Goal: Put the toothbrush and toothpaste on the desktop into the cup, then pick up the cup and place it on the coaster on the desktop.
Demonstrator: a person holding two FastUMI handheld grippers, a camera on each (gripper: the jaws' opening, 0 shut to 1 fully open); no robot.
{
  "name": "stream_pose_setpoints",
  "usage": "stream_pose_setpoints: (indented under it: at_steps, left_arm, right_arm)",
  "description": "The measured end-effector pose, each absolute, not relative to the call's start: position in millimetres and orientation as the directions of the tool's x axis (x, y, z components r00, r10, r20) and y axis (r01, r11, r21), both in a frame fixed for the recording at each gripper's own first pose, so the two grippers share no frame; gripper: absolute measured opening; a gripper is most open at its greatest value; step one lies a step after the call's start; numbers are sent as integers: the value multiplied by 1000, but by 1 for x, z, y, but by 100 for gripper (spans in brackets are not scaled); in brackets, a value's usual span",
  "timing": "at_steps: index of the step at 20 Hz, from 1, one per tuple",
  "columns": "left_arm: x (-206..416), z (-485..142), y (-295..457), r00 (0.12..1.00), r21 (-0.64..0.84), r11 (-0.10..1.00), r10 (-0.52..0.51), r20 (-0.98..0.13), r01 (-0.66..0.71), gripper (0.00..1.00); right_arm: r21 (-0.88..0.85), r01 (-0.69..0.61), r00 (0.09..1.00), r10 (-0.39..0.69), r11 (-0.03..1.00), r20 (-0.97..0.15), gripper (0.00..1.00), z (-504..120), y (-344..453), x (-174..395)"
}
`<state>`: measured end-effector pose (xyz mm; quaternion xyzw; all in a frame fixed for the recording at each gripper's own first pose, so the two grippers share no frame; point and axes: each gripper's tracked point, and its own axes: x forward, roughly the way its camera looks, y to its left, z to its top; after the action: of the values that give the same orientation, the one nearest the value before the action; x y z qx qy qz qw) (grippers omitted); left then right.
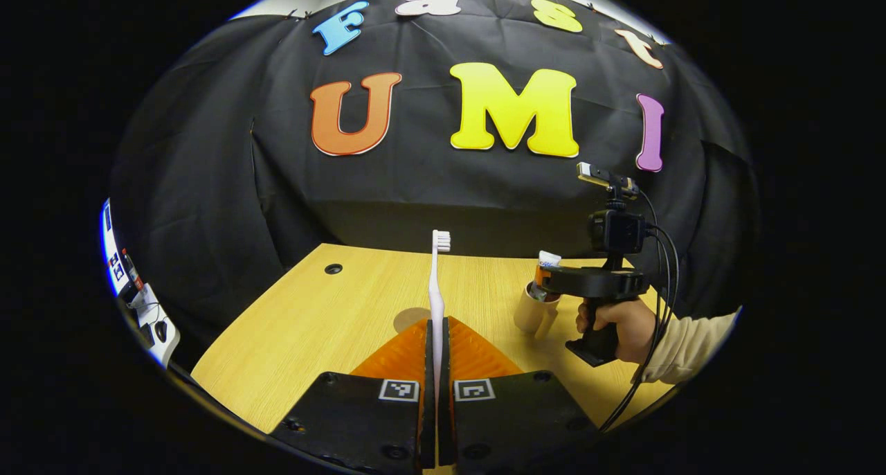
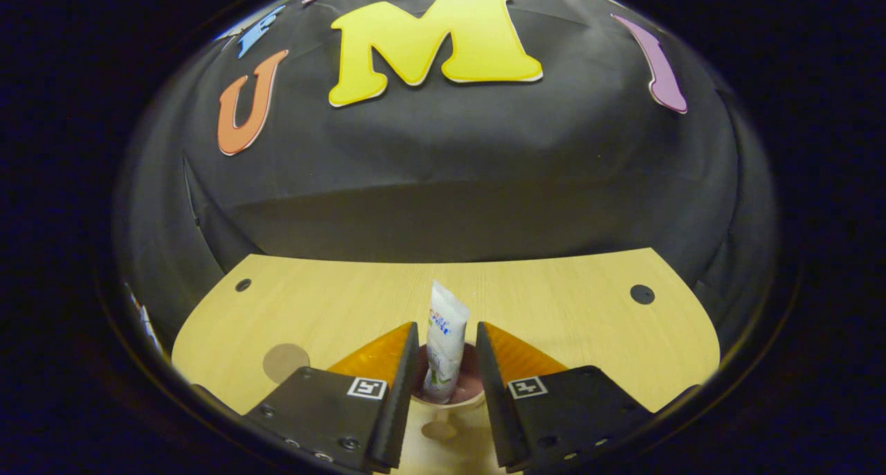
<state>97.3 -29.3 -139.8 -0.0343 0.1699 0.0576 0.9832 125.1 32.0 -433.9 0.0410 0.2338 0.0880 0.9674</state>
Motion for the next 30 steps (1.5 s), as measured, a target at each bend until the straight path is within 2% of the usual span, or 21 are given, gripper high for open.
stream_pose_setpoints:
  at_steps: [1,3,4,7,9,10,11,15,16,18,22,23,24,30]
  left_arm:
    - [96,-140,-31,936,-49,991,99,-338,-122,5]
    - [98,-139,-34,937,-52,992,91,-336,-114,5]
    - [99,-139,-36,938,-50,993,87,-335,-110,5]
    - [102,-139,-43,942,-52,995,68,-329,-90,5]
    - [107,-137,-49,946,-55,995,59,-320,-81,5]
    - [111,-135,-53,948,-57,996,52,-313,-73,5]
    - [116,-131,-57,952,-55,996,48,-301,-67,5]
    - [135,-116,-70,967,-58,997,31,-253,-47,5]
    - [140,-113,-73,970,-59,997,26,-242,-41,5]
    - [152,-106,-81,977,-61,998,21,-212,-34,5]
    - [175,-103,-93,985,-77,997,4,-172,-18,5]
    - [181,-103,-97,987,-81,997,1,-160,-14,5]
    - [188,-102,-99,989,-80,997,0,-148,-12,5]
    - [234,-110,-122,997,-99,994,-43,-67,36,5]
  right_arm:
    - [121,-148,874,187,982,-448,51,-435,30,124]
    - [132,-140,875,185,981,-448,45,-434,26,120]
    - [131,-131,875,177,983,-451,49,-433,22,119]
    - [148,-129,870,183,981,-457,51,-431,16,110]
    - [148,-135,869,188,980,-458,60,-427,10,102]
    - [153,-139,871,194,978,-452,68,-424,7,98]
    - [154,-138,873,194,978,-448,67,-421,4,94]
    - [150,-163,883,212,975,-418,83,-403,-11,78]
    - [145,-169,889,215,975,-405,92,-398,-16,75]
    - [145,-179,899,222,973,-377,97,-388,-25,68]
    - [108,-132,926,161,985,-342,97,-388,-59,56]
    - [97,-117,933,143,988,-331,94,-393,-70,52]
    - [83,-106,939,127,991,-320,98,-397,-79,48]
    - [41,-75,949,84,996,-303,98,-433,-125,23]
